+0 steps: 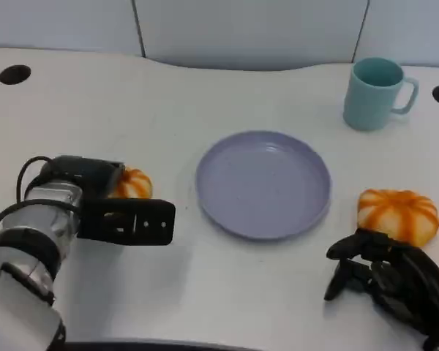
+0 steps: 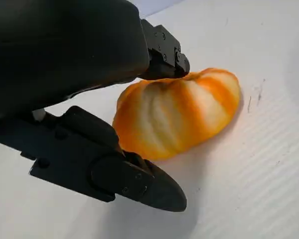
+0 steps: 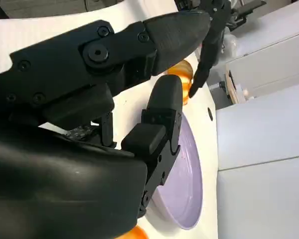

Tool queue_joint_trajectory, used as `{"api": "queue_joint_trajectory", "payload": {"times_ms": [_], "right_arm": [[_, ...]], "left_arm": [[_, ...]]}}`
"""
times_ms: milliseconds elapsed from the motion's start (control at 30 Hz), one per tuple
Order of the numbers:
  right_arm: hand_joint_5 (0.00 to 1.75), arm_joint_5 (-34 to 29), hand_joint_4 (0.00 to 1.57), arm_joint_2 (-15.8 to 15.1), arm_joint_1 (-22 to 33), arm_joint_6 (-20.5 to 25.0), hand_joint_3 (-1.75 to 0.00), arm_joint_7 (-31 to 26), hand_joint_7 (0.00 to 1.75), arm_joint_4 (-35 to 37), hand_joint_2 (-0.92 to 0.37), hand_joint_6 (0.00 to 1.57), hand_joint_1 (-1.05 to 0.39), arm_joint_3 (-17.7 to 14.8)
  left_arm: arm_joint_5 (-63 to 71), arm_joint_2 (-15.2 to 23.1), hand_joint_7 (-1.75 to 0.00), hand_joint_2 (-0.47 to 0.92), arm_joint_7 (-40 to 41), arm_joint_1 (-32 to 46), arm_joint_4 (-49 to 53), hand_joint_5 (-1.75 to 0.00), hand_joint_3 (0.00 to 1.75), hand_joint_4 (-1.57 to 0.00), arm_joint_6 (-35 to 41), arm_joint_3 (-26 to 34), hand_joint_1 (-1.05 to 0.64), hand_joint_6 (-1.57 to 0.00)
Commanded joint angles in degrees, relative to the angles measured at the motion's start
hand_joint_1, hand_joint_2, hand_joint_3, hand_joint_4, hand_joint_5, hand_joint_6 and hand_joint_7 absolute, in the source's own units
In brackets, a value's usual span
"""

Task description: Grasp the bread from the table and place it into the plate.

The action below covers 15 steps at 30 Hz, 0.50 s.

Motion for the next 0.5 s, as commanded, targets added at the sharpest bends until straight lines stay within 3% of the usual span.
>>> {"api": "queue_joint_trajectory", "payload": {"times_ms": [33, 167, 367, 500], "right_arm": [[1.34, -0.58, 0.64, -0.37, 2.66, 1.99, -0.11, -0.93, 0.88, 0.21, -0.92, 0.74, -0.52, 0.67], [1.38, 0.62, 0.66, -0.57, 2.75, 3.89, -0.11, 0.51, 0.88, -0.62, -0.92, 0.75, -0.54, 0.55], [1.38, 1.03, 0.64, -0.62, 3.86, 6.10, -0.11, 0.08, 0.87, -3.29, -0.92, 0.75, -0.55, 0.82], [1.39, 1.36, 0.66, -0.59, 4.21, 5.61, -0.10, 0.34, 0.83, -3.28, -0.92, 0.77, -0.55, 0.73]], "left_arm": [[-0.51, -0.24, -0.01, 0.82, -1.59, -1.34, 0.44, -0.17, 0.00, -0.10, 0.43, 0.09, -0.79, -0.20], [-1.18, -0.89, -0.02, 0.81, -1.35, -0.92, 0.60, -0.18, 0.00, -0.14, 0.21, 0.51, -0.75, -0.23], [-2.85, -1.54, -0.02, 0.77, -2.15, 0.28, 0.77, -0.18, 0.00, -0.38, 0.42, 1.83, -0.65, -0.34], [-3.22, -1.23, -0.09, 0.76, -0.58, 0.98, 0.95, -0.28, 0.00, -0.70, -0.24, 2.02, -0.56, -0.69]]}}
